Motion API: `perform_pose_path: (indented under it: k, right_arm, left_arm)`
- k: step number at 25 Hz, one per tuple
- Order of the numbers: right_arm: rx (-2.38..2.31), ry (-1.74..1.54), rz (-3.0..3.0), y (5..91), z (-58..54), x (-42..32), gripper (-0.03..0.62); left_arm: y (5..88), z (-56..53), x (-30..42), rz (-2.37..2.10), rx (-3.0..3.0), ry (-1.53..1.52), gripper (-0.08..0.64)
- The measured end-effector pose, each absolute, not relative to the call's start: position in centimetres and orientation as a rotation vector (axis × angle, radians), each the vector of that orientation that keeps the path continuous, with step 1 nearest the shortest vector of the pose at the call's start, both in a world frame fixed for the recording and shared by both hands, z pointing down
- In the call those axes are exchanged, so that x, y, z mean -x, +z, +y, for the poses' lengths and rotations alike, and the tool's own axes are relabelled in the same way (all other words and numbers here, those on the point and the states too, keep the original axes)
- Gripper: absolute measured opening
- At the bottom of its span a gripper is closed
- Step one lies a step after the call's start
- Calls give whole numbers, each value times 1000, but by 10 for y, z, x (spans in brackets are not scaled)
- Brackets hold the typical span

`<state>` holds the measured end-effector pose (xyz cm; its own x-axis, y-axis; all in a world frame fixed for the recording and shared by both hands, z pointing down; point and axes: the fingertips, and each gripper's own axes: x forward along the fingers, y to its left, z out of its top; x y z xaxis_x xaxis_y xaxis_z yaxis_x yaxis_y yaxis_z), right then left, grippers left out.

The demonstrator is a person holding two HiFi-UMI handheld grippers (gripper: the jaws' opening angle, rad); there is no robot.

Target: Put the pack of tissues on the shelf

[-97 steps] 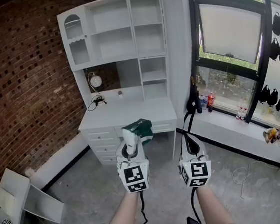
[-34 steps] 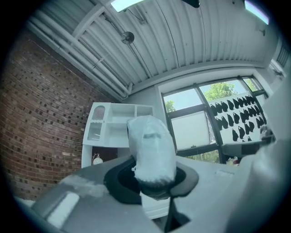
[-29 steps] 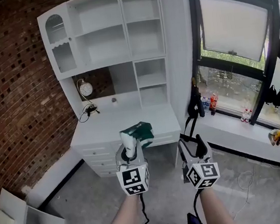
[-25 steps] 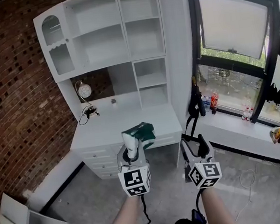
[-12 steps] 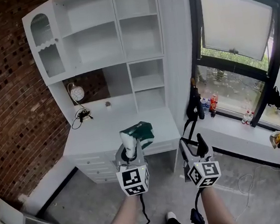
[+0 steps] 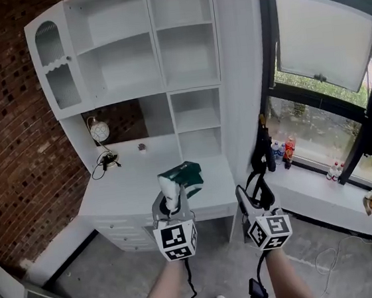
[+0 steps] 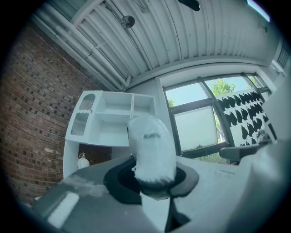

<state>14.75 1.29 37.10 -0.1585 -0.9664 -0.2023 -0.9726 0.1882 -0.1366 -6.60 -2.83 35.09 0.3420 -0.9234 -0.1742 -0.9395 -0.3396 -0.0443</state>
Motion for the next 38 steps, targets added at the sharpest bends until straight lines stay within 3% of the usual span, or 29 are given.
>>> perform_pose_path:
  k: [13, 38]
  right_arm:
    - [1882, -80, 2227, 408, -62, -167, 322]
    - [1984, -16, 2138, 396, -249, -155, 322]
  left_arm:
    - [369, -100, 59, 1773, 2466, 141, 101]
    - [372, -304, 44, 1575, 2622, 179, 101]
